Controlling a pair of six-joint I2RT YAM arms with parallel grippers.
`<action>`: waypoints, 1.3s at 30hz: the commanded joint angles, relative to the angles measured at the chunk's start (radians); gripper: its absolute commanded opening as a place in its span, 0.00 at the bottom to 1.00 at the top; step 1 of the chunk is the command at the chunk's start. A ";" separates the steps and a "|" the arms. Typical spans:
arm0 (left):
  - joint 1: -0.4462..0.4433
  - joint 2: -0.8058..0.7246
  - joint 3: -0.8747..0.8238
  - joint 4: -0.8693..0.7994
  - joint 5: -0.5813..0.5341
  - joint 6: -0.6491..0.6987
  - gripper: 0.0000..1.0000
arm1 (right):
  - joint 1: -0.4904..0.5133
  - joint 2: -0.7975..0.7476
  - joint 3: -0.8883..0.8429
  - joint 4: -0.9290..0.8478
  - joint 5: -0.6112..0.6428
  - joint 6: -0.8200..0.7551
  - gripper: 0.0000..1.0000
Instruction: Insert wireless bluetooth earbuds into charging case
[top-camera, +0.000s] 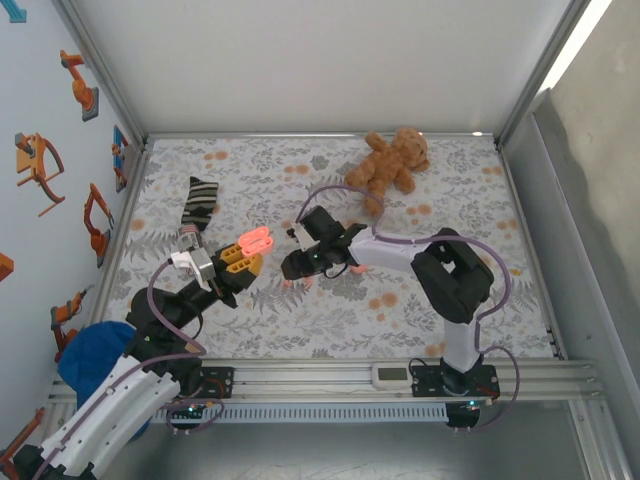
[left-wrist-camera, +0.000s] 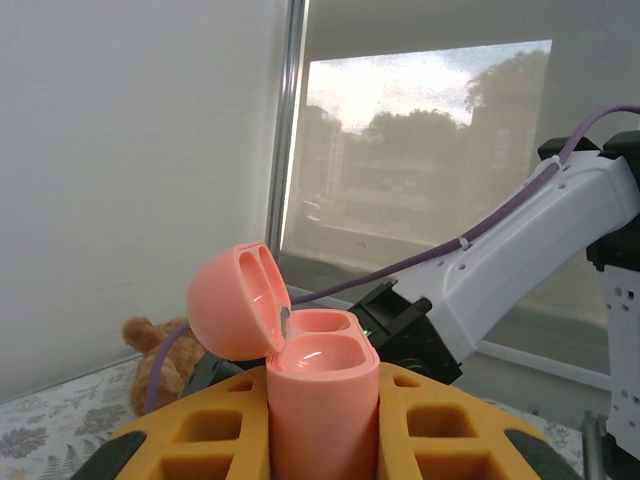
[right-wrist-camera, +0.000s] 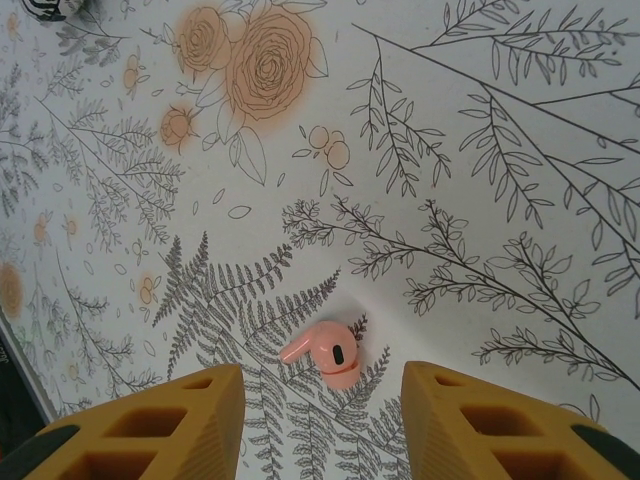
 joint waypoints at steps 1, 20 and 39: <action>-0.003 -0.013 -0.006 0.009 -0.007 0.014 0.00 | 0.022 0.021 0.036 -0.018 0.032 0.010 0.44; -0.002 -0.026 -0.009 -0.002 -0.010 0.015 0.00 | 0.068 0.124 0.119 -0.079 0.090 -0.018 0.41; -0.003 -0.025 -0.010 -0.004 -0.013 0.016 0.00 | 0.088 0.154 0.152 -0.171 0.142 -0.060 0.33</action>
